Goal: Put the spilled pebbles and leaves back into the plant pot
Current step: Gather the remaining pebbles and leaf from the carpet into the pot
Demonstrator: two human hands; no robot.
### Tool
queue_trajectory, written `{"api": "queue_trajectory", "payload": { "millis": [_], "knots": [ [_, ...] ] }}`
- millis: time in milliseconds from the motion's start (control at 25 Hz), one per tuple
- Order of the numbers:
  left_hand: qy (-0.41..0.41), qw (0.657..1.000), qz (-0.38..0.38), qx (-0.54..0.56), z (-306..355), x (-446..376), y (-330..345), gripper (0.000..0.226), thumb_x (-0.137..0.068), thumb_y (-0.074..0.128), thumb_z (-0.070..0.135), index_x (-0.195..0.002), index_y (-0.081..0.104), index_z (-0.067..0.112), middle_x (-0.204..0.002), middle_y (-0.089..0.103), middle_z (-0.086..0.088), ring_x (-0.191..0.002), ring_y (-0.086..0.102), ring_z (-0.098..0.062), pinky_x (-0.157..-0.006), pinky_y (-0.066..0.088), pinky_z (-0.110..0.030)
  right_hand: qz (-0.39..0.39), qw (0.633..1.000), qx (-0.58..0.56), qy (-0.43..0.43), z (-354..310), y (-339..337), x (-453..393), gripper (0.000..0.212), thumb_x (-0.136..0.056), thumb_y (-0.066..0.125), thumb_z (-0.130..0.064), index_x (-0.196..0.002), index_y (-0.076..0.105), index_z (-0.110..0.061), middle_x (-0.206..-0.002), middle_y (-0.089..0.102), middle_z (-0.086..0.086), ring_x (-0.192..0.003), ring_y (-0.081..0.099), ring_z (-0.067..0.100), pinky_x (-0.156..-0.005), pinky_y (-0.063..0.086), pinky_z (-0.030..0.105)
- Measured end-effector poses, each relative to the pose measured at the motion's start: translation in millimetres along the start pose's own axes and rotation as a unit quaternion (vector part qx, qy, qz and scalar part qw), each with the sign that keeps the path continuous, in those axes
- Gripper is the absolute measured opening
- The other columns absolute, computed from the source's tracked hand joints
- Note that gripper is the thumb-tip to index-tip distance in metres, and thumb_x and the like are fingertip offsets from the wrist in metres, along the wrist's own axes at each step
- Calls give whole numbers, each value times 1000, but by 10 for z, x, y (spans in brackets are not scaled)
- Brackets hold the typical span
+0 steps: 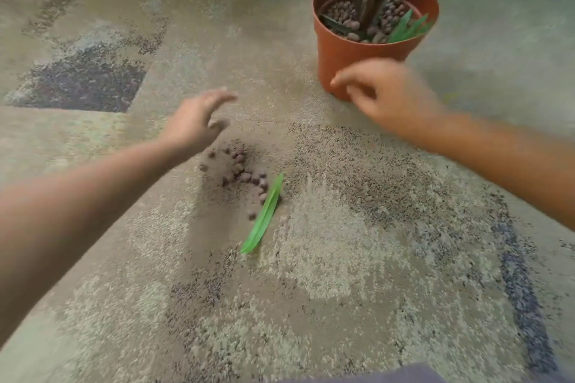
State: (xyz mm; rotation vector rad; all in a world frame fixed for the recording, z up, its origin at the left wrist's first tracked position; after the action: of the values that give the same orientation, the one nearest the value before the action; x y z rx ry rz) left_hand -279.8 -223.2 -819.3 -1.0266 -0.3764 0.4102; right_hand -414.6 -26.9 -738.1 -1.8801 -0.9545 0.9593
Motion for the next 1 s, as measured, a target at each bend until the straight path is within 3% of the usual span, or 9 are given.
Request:
{"api": "queue_trajectory", "payload": {
  "millis": [120,240,400,480,600,720,800,880,1000],
  "knots": [
    [-43,998,-48,-12,-470,328,329,60,-90,48,18,-141,23,35,-153,14,8,-138,21,-18,-111,18,-42,-141,990,0,1,-358,850,163,30,-91,50,-12,-116,60,-26,-118,63,-6,-103,59,9,-87,47,21],
    [-75,996,-46,-4,-589,419,548,61,-89,49,25,-142,21,30,-153,15,6,-138,22,-20,-112,18,-43,-211,977,-19,-14,-696,1425,59,39,-91,49,-6,-125,53,-24,-130,55,-4,-110,55,11,-85,40,15],
    [-69,996,-35,-52,-662,409,607,59,-88,51,35,-141,30,21,-152,24,3,-137,26,-19,-112,24,-45,-220,975,-12,-6,-970,1791,-272,58,-90,41,3,-141,33,-22,-148,34,1,-131,36,22,-100,40,32],
    [-70,996,4,-49,-672,440,555,50,-90,49,28,-137,38,15,-149,32,0,-135,31,-21,-111,27,-41,-266,964,9,-24,-1093,1991,-305,56,-92,38,-2,-144,27,-21,-152,25,2,-138,23,25,-107,31,42],
    [-74,990,108,-48,-610,598,468,39,-90,44,9,-128,51,11,-139,47,-6,-126,45,-25,-104,33,-35,-301,953,13,-27,-1105,2151,-278,54,-95,36,-5,-144,25,-24,-155,16,-1,-141,10,25,-109,24,44],
    [-88,982,167,-15,-616,715,436,31,-89,47,7,-117,61,10,-131,55,-5,-119,51,-22,-100,33,-25,-291,955,47,-35,-1111,2158,-278,43,-94,42,-10,-136,44,-23,-149,31,1,-136,24,25,-105,33,40],
    [-91,979,184,-1,-636,718,387,27,-89,49,8,-110,65,10,-125,60,-5,-114,54,-22,-96,35,-22,-248,967,52,-23,-1115,2103,-297,34,-90,51,-9,-122,58,-18,-132,49,5,-123,40,25,-94,44,36],
    [-84,978,190,1,-623,719,357,24,-86,52,5,-105,68,10,-118,64,-6,-107,58,-22,-90,37,-20,-197,979,44,0,-1075,2008,-330,29,-86,53,-1,-110,63,-12,-114,57,7,-108,50,25,-82,46,32],
    [-98,974,199,38,-637,725,307,21,-81,57,-1,-94,70,10,-110,67,-7,-100,60,-21,-87,40,-20,-163,984,-13,74,-882,1888,-349,27,-86,52,3,-103,67,-10,-109,62,8,-93,60,23,-80,52,32]
  ]
}}
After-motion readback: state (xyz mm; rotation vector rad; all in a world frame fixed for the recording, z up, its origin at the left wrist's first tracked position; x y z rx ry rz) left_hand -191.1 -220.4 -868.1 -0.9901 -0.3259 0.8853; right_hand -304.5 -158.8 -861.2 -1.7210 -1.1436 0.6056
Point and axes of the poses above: each hand's wrist, its own x-axis away from the middle knuckle, its own y-axis out of the palm, z = x × y, the point moved 10 cm from there along -x, towards the middle knuckle
